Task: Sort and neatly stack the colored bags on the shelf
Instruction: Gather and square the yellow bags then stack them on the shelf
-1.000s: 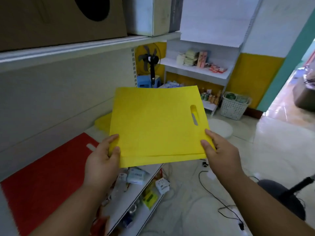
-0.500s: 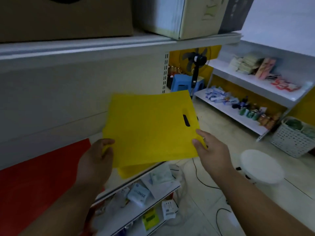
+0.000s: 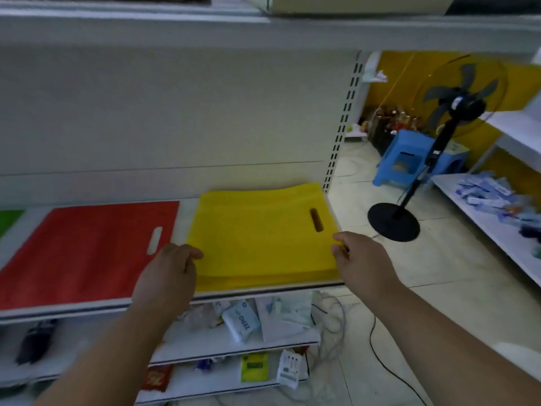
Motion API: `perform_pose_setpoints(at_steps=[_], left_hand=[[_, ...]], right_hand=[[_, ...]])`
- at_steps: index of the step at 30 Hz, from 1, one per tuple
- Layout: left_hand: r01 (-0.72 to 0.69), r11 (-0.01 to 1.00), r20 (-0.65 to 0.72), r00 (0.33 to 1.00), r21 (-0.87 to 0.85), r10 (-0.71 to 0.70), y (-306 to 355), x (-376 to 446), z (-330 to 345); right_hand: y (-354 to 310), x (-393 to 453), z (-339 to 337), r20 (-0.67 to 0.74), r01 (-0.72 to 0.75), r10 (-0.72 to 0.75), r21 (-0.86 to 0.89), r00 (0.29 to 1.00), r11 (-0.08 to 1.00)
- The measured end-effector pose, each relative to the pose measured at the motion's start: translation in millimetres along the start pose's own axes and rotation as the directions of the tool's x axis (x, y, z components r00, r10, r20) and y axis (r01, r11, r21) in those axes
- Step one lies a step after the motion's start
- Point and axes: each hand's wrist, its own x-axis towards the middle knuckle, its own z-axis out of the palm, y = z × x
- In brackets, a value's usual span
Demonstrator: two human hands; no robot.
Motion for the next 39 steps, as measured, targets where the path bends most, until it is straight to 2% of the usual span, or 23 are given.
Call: perform_pose_setpoints(at_steps=[7,11,14,17,22,29,34,39], left_hand=[[0.038,0.978,0.013,0.999,0.204,-0.041,8.0,-0.9,14.6],[0.056,0.953,0.015,0.998,0.297,-0.063,13.9,-3.1,16.1],[0.046,0.953,-0.091,0.996,0.299,-0.019,14.2,-10.2,12.2],[-0.029,0.973,-0.143,0.988,0.227,0.063,3.7,-23.7,2.8],[-0.012,0.977,-0.191,0.980,0.213,0.053,-63.3,-56.4,-35.4],[0.178,0.946,-0.325,0.942,0.271,-0.084,-228.5,-139.5,-141.3],[0.367,0.883,-0.389,0.889,0.293,-0.241,-346.6,-205.5,-220.9],[0.487,0.832,-0.448,0.827,0.267,-0.340,-428.1,-247.8,-277.4]], right_hand=[[5.2,13.7,2.5,0.120,0.059,-0.029,-0.253,0.992,0.966],[-2.7,13.1,-5.0,0.112,0.091,-0.049,-0.409,0.993,0.908],[-20.1,8.0,-8.0,0.091,0.168,-0.143,-0.409,0.985,0.897],[-58.4,2.9,-3.4,0.063,0.307,-0.305,-0.360,0.950,0.881],[-174.0,-8.7,22.2,0.060,0.460,-0.465,-0.297,0.883,0.837],[-387.2,-56.1,103.2,0.006,0.628,-0.632,-0.120,0.775,0.769],[-526.5,-95.8,166.5,0.045,0.741,-0.740,-0.038,0.672,0.670],[-637.4,-126.8,213.5,0.058,0.826,-0.825,0.011,0.561,0.563]])
